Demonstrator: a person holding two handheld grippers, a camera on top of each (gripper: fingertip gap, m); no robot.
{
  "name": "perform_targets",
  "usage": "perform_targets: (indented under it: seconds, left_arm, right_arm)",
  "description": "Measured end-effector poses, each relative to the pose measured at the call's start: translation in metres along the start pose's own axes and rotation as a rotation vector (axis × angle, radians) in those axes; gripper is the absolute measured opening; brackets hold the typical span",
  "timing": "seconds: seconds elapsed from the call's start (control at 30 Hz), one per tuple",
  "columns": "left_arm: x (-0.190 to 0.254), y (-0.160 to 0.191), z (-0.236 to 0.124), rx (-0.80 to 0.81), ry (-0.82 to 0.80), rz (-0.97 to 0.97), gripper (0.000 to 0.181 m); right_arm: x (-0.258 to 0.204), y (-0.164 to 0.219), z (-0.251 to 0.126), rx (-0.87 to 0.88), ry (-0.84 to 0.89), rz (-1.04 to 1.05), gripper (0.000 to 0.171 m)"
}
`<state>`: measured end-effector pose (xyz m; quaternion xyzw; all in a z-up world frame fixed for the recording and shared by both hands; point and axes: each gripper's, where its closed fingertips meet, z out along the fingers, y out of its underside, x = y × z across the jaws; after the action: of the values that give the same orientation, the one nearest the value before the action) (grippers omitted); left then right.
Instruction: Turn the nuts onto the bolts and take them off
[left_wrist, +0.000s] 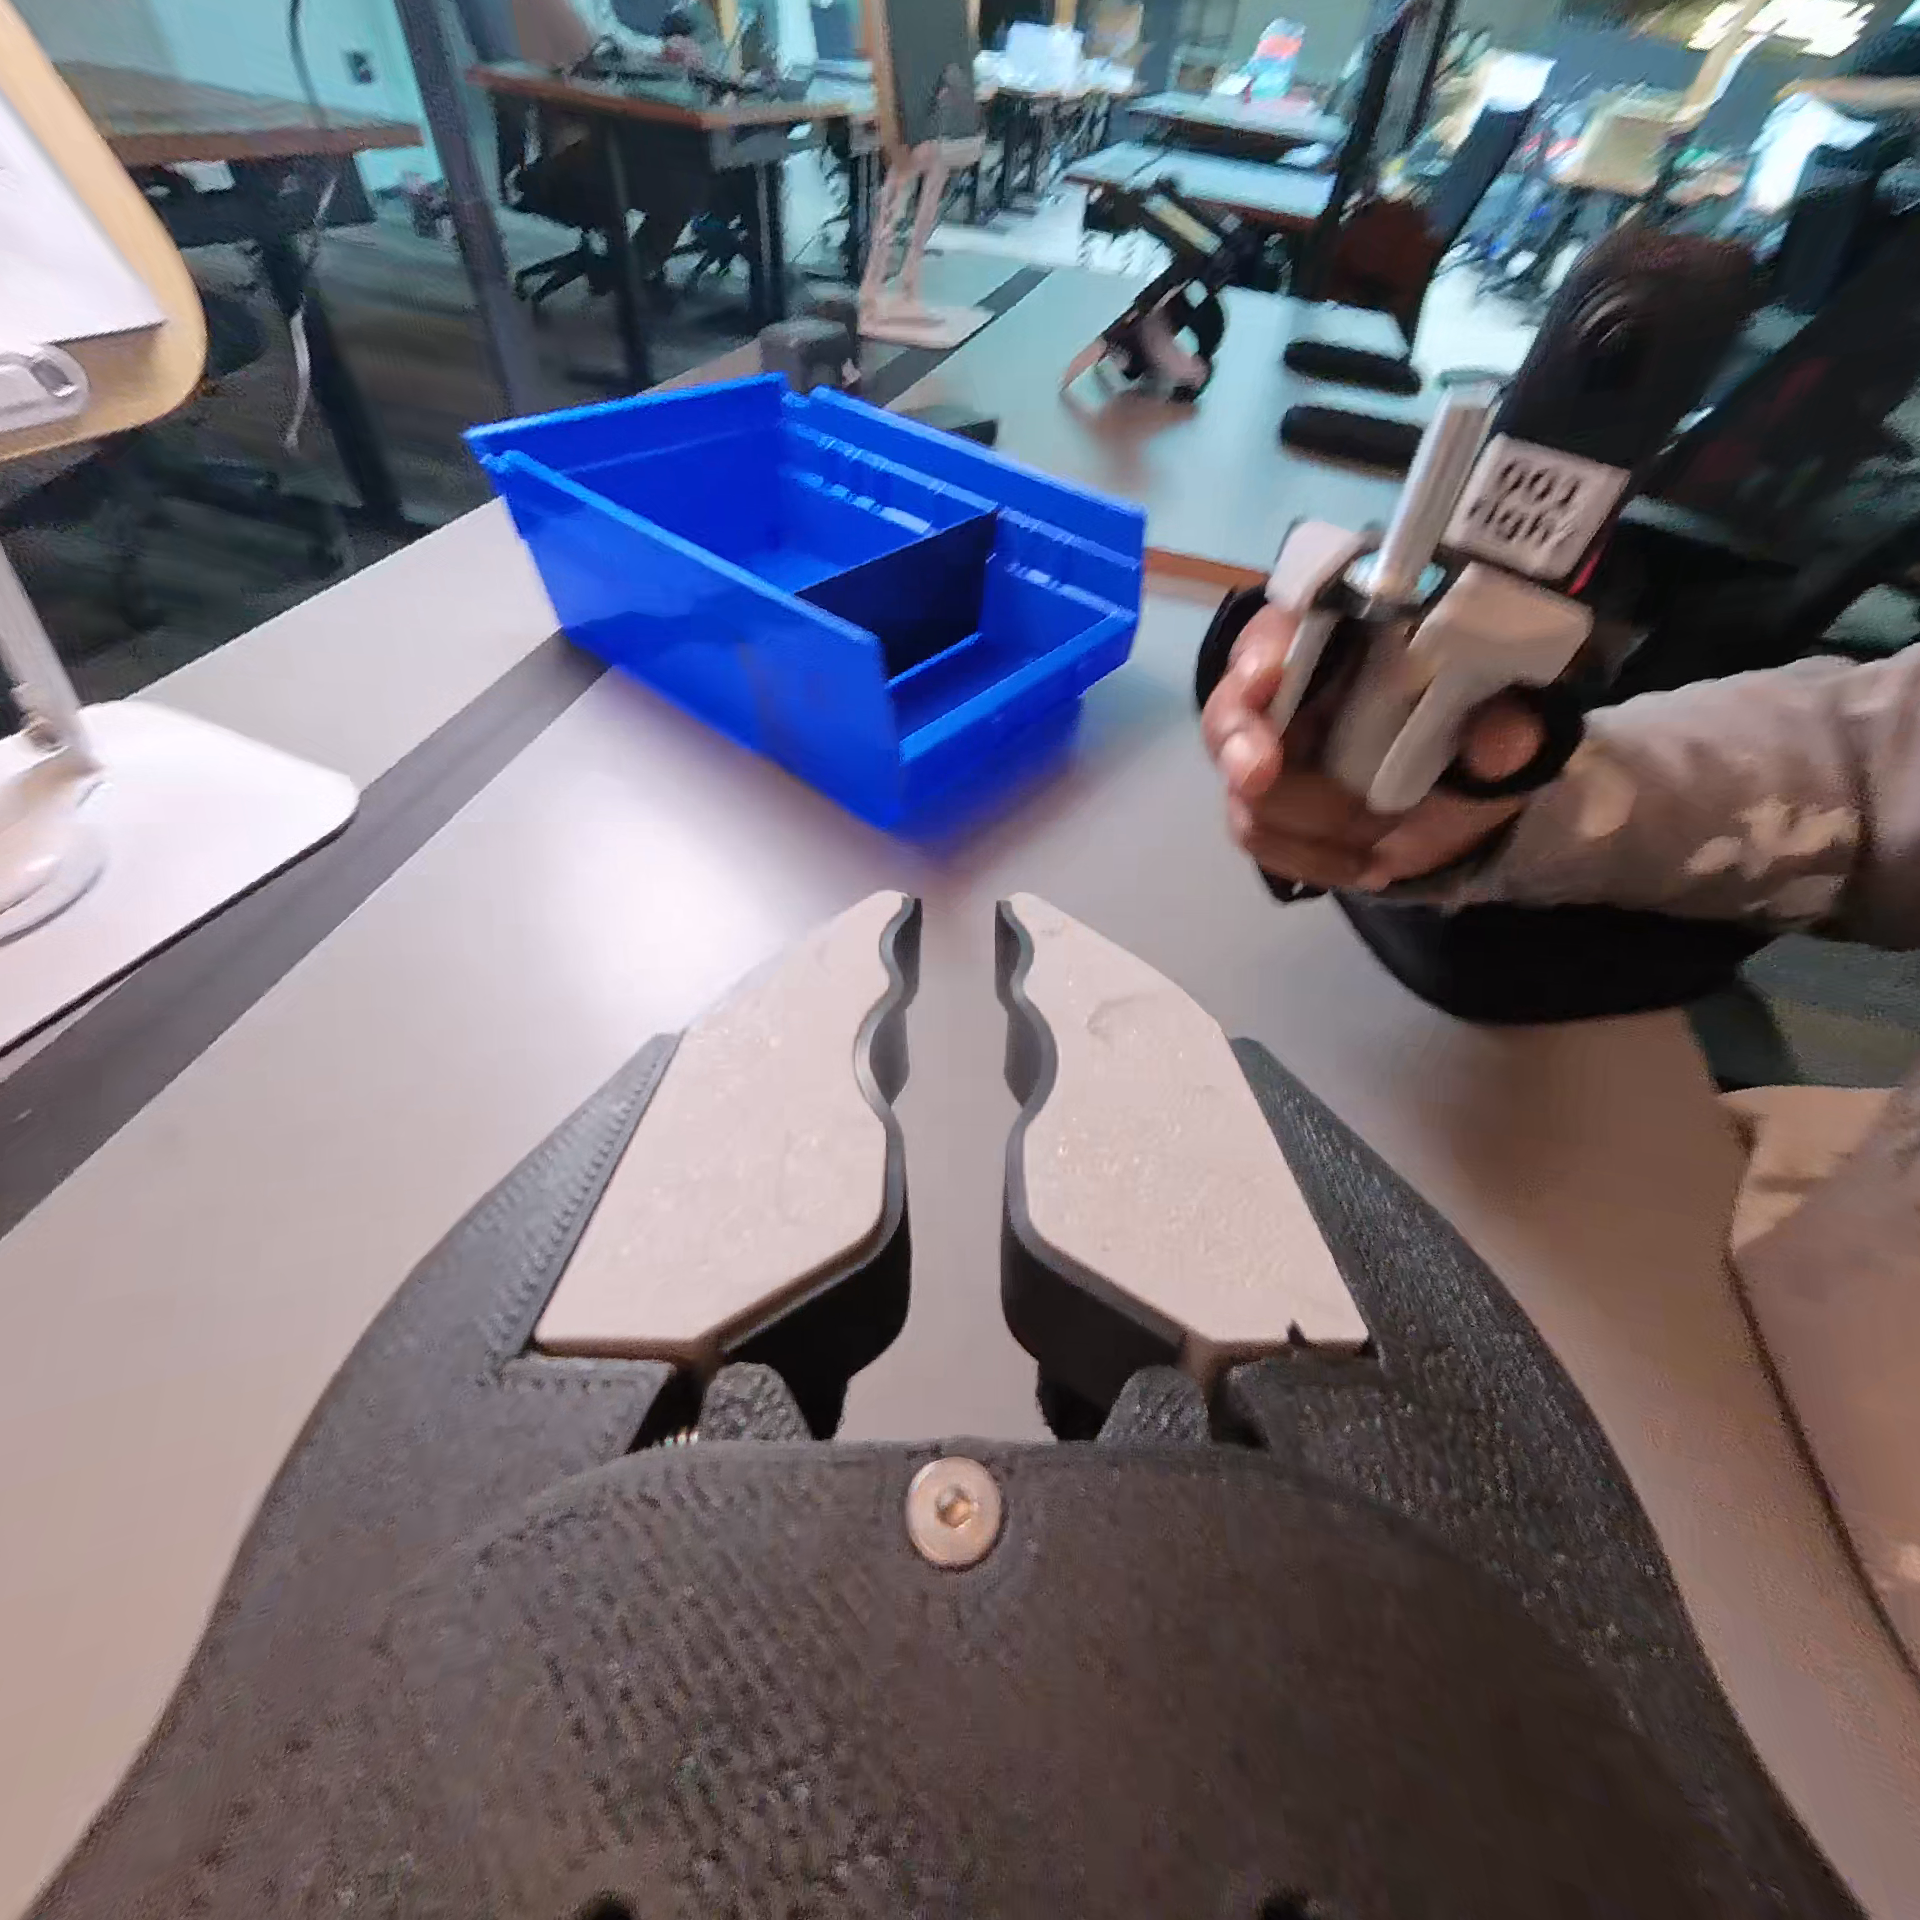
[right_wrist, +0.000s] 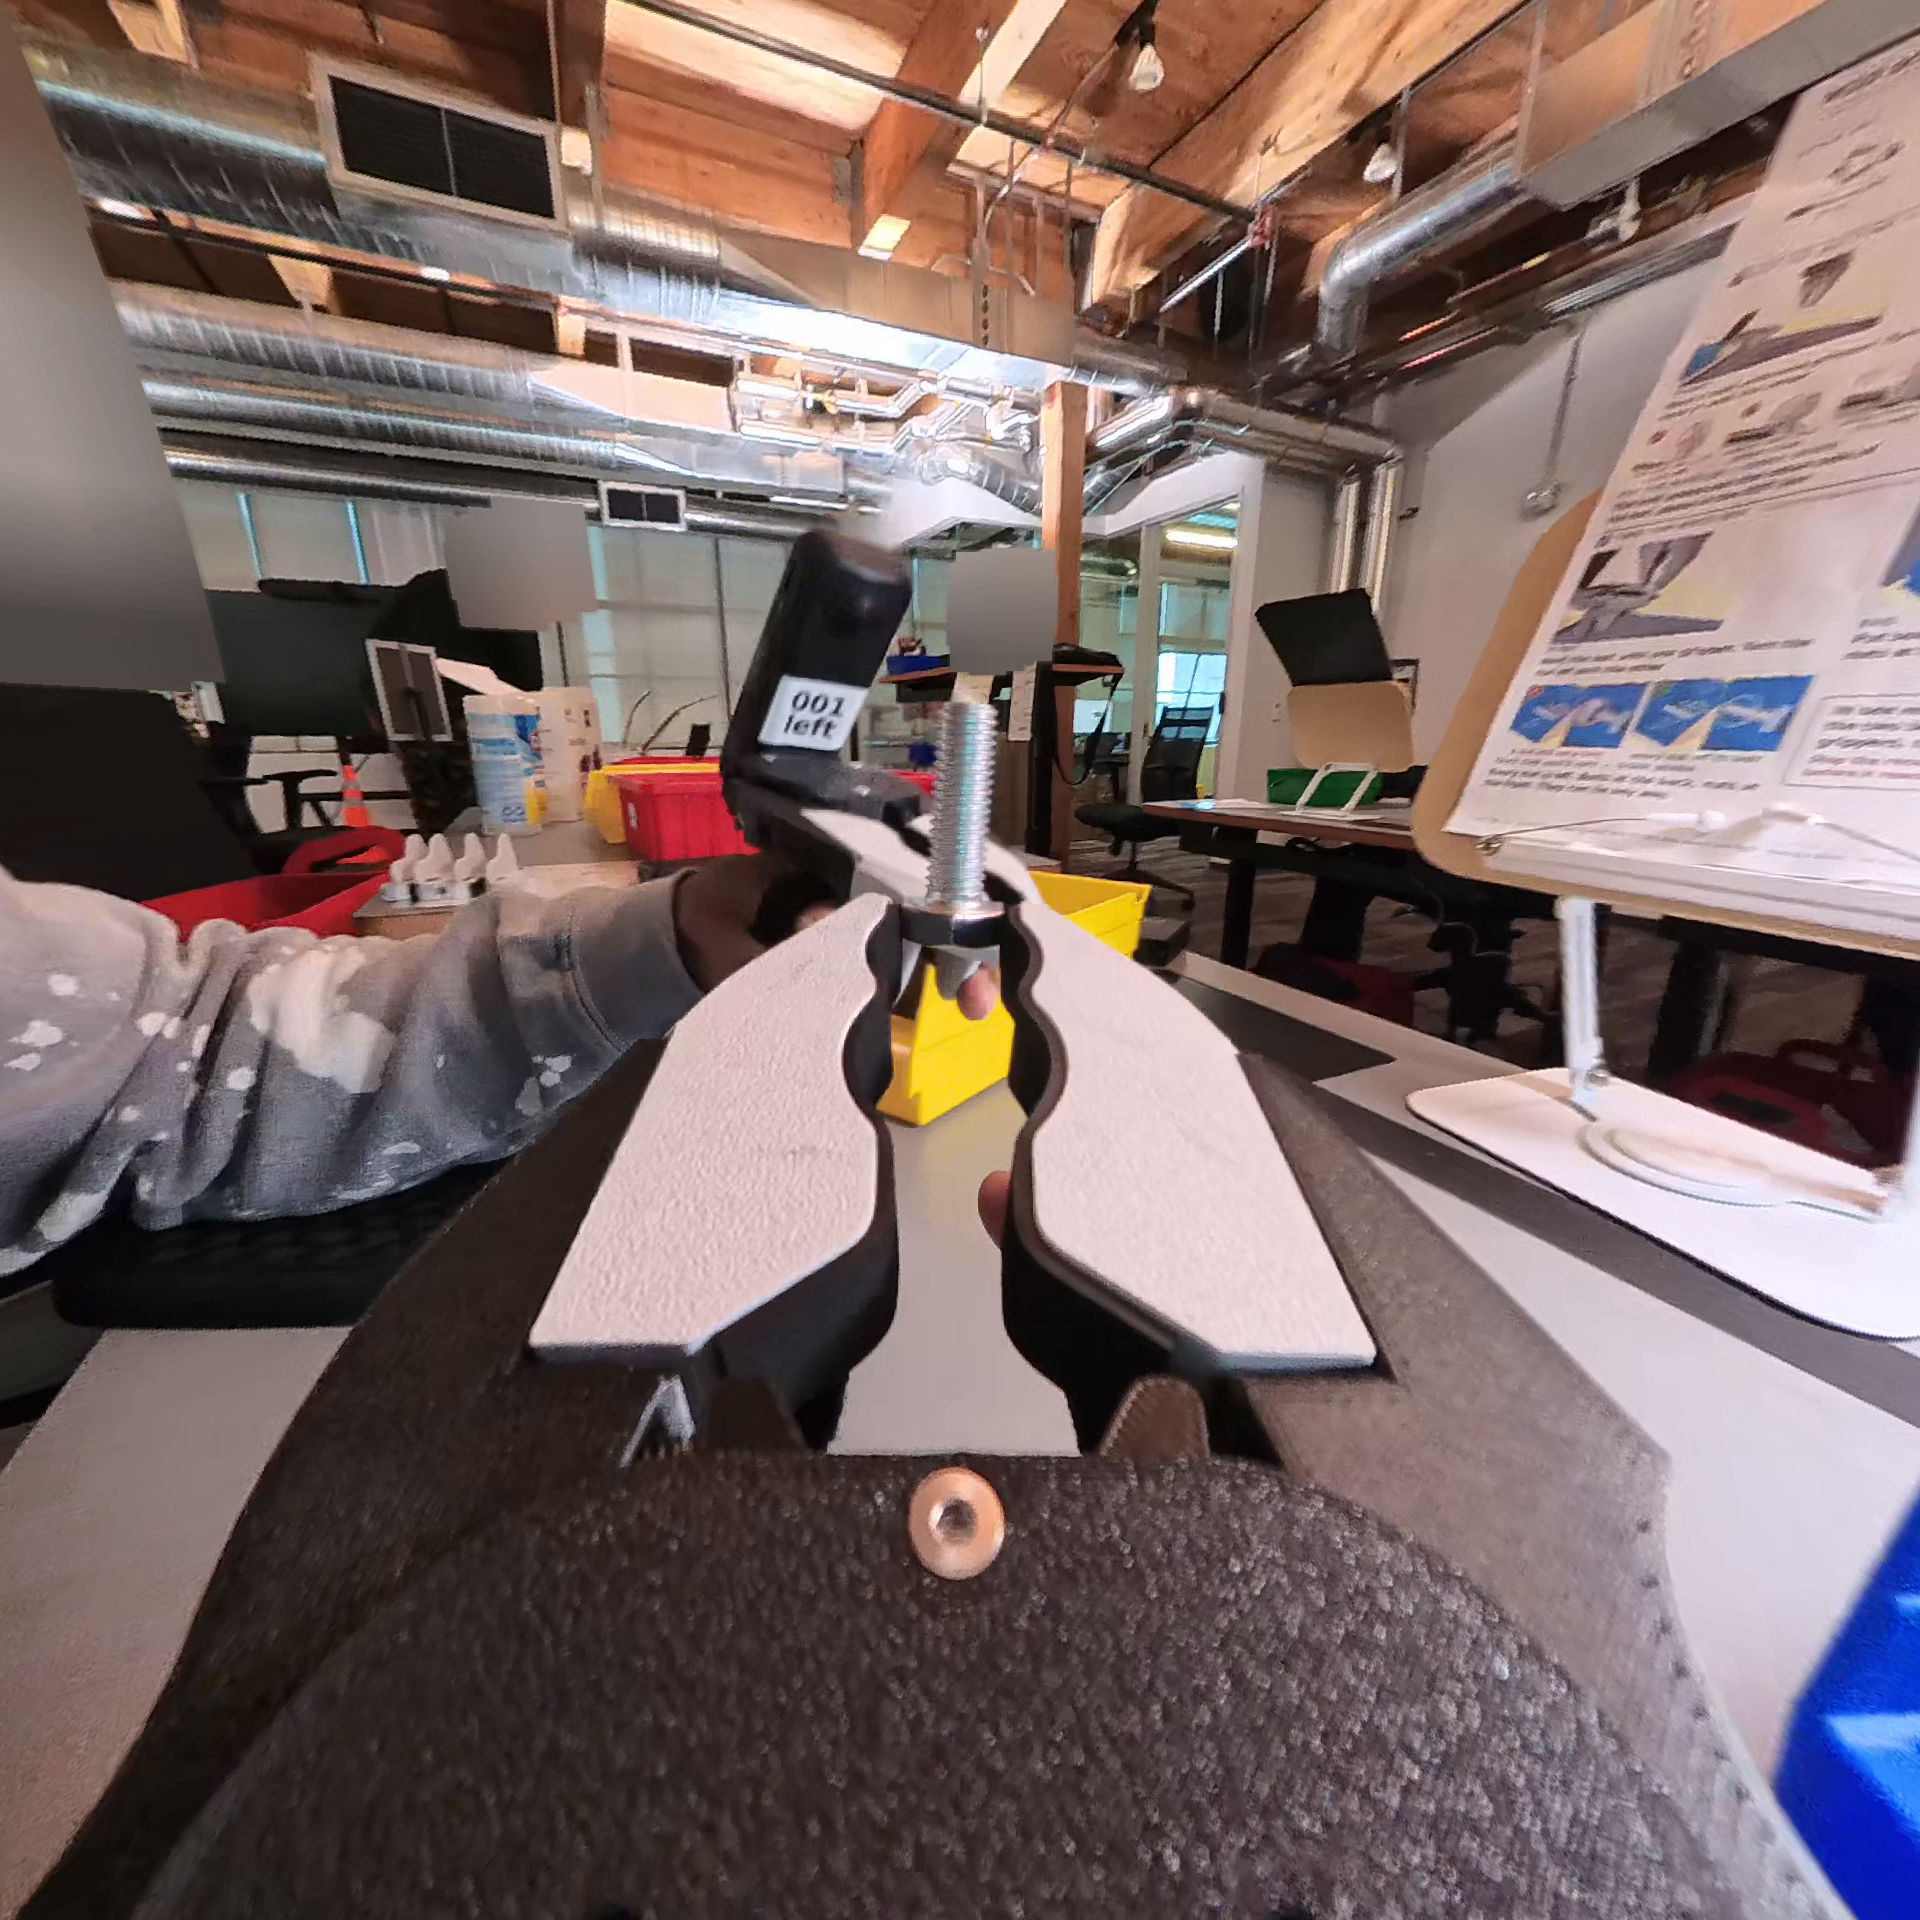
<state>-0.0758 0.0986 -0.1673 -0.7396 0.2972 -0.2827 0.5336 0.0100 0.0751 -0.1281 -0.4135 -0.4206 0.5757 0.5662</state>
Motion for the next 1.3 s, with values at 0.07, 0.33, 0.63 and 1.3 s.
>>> perform_targets:
  seconds: [0.07, 0.33, 0.63, 1.3]
  left_arm:
    - [-0.003, 0.006, -0.001, -0.013, 0.004, -0.022, 0.015]
    - [0.005, 0.032, 0.018, -0.112, 0.042, -0.013, 0.02]
    - [0.01, 0.032, 0.021, -0.105, 0.051, -0.01, 0.02]
    - [0.116, 0.08, 0.074, -0.263, 0.332, 0.089, 0.025]
  right_arm:
    - [0.009, -0.004, -0.003, 0.013, 0.023, 0.005, 0.018]
    - [0.024, -0.009, -0.011, 0.034, 0.066, 0.003, 0.018]
    - [0.029, -0.014, -0.015, 0.043, 0.083, -0.008, 0.018]
    - [0.049, -0.023, -0.029, 0.063, 0.152, -0.037, 0.018]
